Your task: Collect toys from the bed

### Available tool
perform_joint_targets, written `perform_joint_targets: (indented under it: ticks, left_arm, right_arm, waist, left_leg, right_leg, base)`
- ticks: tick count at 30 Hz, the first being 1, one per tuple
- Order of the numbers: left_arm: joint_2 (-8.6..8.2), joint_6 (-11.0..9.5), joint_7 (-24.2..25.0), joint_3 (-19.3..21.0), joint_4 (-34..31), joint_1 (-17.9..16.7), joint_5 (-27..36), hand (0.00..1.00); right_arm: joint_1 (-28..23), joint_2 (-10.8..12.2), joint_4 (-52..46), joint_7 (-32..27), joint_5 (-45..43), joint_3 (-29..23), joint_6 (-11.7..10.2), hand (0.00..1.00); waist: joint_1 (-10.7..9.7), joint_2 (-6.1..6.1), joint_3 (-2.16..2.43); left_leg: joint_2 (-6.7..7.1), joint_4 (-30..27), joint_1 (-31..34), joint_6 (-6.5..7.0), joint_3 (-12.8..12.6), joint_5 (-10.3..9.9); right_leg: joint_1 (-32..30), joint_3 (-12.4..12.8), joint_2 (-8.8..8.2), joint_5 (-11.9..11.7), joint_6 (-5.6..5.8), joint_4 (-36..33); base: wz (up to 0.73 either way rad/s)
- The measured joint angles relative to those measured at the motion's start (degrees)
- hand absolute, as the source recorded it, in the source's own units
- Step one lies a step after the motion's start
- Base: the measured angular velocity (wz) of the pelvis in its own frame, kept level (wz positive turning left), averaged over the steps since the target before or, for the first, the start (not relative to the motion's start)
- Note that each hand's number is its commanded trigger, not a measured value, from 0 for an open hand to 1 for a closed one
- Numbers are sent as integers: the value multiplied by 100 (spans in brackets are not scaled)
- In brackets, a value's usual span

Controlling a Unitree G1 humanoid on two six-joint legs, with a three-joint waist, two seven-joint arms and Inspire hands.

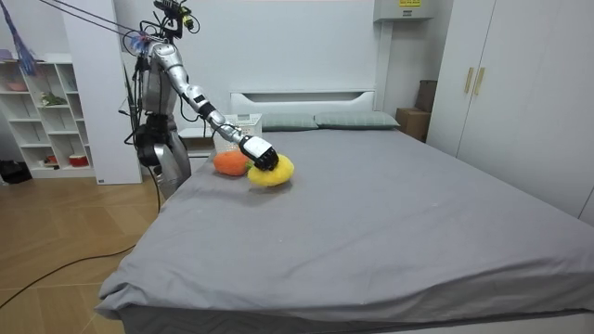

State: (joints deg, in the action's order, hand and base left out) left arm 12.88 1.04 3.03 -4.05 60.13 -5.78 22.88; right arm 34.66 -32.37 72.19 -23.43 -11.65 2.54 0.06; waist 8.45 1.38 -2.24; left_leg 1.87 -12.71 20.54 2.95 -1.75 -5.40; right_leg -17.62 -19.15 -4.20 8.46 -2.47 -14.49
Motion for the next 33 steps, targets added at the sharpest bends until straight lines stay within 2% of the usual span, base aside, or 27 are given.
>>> perform_joint_targets:
  ticks: [2, 3, 4, 5, 6, 7, 10, 14, 16, 19, 24, 29, 33]
  left_arm:
    - [-20, 0, 1, 96, 4, -29, -27, 0]
    - [-20, -1, 2, 181, -6, -33, -112, 0]
    - [7, 0, 1, 248, -31, -40, -111, 0]
    - [26, 0, 1, 258, -37, -48, -113, 0]
    - [46, 0, -1, 252, -31, -75, -108, 0]
    - [49, -1, -7, 252, -32, -144, -113, 0]
    - [44, -7, -23, 283, -60, -271, -129, 0]
    - [28, -13, -26, 445, -58, -310, -114, 0]
    - [-19, -13, -27, 632, -42, -384, -120, 0]
    - [-50, -13, -26, 650, -35, -446, -117, 0]
    - [-79, -17, -22, 738, -20, -600, -128, 0]
    - [-95, -17, -28, 764, -52, -628, -129, 0]
    - [-136, -16, -29, 863, -46, -551, -521, 0]
  right_arm:
    - [-64, 4, -315, 9, -167, -56, 8, 100]
    - [-125, 4, -545, 30, -317, -131, 15, 100]
    - [-221, 2, -821, 30, -332, -147, 18, 100]
    - [-278, 4, -948, 31, -321, -145, 17, 100]
    - [-437, 14, -1191, 32, -316, -127, 27, 100]
    - [-605, 57, -1523, 34, -392, -118, 73, 100]
    - [-876, 106, -2174, 62, -719, -122, 76, 100]
    - [-1254, 136, -2934, 102, -818, -169, 118, 100]
    - [-1640, 272, -3811, 142, -875, -171, 130, 100]
    - [-2015, 407, -4660, 304, -936, -179, 134, 100]
    - [-2041, 428, -5488, 495, -949, -205, 121, 100]
    - [-2099, 443, -6157, 557, -940, -198, 125, 100]
    - [-2152, 509, -6876, 838, -1289, -157, 127, 100]
  waist:
    - [-66, 22, 4]
    - [-69, 83, 14]
    - [-113, 159, 45]
    - [-137, 195, 55]
    - [-152, 262, 92]
    - [-175, 324, 148]
    - [-207, 396, 191]
    - [-195, 417, 206]
    - [-199, 395, 213]
    - [-245, 384, 219]
    - [-348, 372, 233]
    - [-345, 369, 231]
    - [-320, 359, 229]
  left_leg:
    - [9, 19, -136, 0, 20, 0]
    - [11, 58, -233, -3, 15, 2]
    - [7, 84, -303, -7, 11, 5]
    - [5, 103, -365, -10, 5, 6]
    - [4, 137, -518, -11, 0, 6]
    - [7, 170, -677, -13, -13, 5]
    - [8, 262, -1051, -18, -74, -1]
    - [-3, 358, -1361, -32, -123, -12]
    - [-15, 424, -1521, -37, -158, -17]
    - [-21, 469, -1679, -40, -154, -40]
    - [-21, 502, -1838, -38, -154, -45]
    - [-24, 506, -1913, -40, -198, -68]
    - [-24, 507, -1926, -39, -208, -87]
  right_leg:
    - [118, 16, -2, 17, 11, -3]
    - [181, 55, 4, 35, 11, -8]
    - [245, 51, 10, 48, 5, 4]
    - [311, 39, 16, 50, 4, 28]
    - [500, 29, 37, 48, 5, 120]
    - [683, 24, 50, 42, 15, 215]
    - [1093, 23, 74, 28, 38, 394]
    - [1333, 88, 86, 47, 48, 392]
    - [1438, 154, 98, 51, 54, 394]
    - [1545, 201, 111, 58, 64, 390]
    - [1702, 184, 112, 59, 66, 394]
    - [1799, 187, 122, 65, 74, 418]
    - [1817, 207, 134, 63, 78, 456]
  base:
    - [-5]
    - [-5]
    - [0]
    - [7]
    - [8]
    - [4]
    - [0]
    - [-7]
    - [-15]
    - [-7]
    - [-1]
    - [0]
    - [-1]
